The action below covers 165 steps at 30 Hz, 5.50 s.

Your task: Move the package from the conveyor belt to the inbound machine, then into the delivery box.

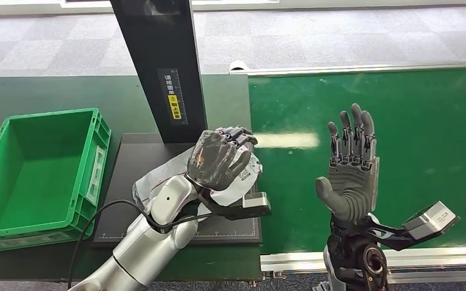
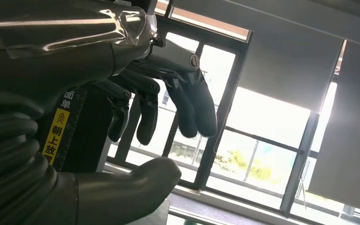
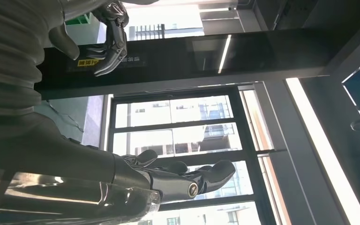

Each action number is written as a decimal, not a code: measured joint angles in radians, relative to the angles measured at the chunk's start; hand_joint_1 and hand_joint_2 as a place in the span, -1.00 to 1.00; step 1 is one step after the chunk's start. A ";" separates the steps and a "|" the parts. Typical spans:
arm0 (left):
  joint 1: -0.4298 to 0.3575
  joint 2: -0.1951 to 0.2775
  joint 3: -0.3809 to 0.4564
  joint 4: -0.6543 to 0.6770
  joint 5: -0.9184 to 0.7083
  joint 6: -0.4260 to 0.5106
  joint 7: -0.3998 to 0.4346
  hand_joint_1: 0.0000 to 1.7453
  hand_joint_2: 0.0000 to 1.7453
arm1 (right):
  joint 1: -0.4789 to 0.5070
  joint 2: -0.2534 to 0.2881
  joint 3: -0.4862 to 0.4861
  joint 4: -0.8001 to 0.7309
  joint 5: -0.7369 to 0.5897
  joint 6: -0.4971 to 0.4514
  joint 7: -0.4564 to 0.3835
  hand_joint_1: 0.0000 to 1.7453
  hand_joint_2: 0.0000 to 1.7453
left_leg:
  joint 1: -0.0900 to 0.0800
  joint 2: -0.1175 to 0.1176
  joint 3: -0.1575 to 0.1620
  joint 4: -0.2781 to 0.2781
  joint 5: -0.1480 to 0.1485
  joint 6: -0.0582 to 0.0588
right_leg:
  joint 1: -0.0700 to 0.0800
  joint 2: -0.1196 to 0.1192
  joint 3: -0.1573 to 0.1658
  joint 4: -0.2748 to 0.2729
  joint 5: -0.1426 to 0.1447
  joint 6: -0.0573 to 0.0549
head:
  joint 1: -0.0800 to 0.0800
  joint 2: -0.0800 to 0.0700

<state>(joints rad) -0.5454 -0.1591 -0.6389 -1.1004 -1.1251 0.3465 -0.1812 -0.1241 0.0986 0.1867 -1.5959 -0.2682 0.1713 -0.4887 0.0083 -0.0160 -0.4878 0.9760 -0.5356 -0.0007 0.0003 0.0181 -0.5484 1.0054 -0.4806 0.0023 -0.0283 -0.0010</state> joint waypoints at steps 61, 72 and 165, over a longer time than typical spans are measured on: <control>-0.265 -0.083 0.018 0.744 -0.334 -0.368 0.249 1.00 1.00 | 0.001 0.039 -0.002 -0.009 0.071 -0.058 -0.025 -1.00 1.00 | 0.000 0.000 0.008 -0.001 0.003 -0.001 | 0.000 0.000 0.008 0.000 0.003 -0.002 | 0.000 0.000; -0.200 -0.092 0.023 0.664 -0.229 -0.156 0.029 1.00 1.00 | 0.014 0.038 -0.004 -0.018 0.073 -0.058 -0.040 -1.00 1.00 | -0.001 -0.001 0.003 0.000 0.003 0.000 | -0.001 -0.001 0.003 0.000 0.004 -0.001 | 0.000 0.000; -0.169 0.310 0.212 0.073 0.262 -0.557 -0.155 -1.00 1.00 | 0.094 0.064 -0.125 -0.146 0.104 -0.035 -0.016 -1.00 1.00 | 0.000 0.000 -0.009 0.000 0.008 -0.001 | 0.000 0.000 -0.010 0.001 0.008 -0.002 | 0.000 0.000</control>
<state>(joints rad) -0.7148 0.1505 -0.4266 -1.0276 -0.8626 -0.2105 -0.3366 -0.0296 0.1627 0.0622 -1.7416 -0.1638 0.1363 -0.5047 0.0082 -0.0156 -0.4973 0.9760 -0.5271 -0.0021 0.0004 0.0181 -0.5579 1.0062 -0.4726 0.0003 -0.0282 -0.0009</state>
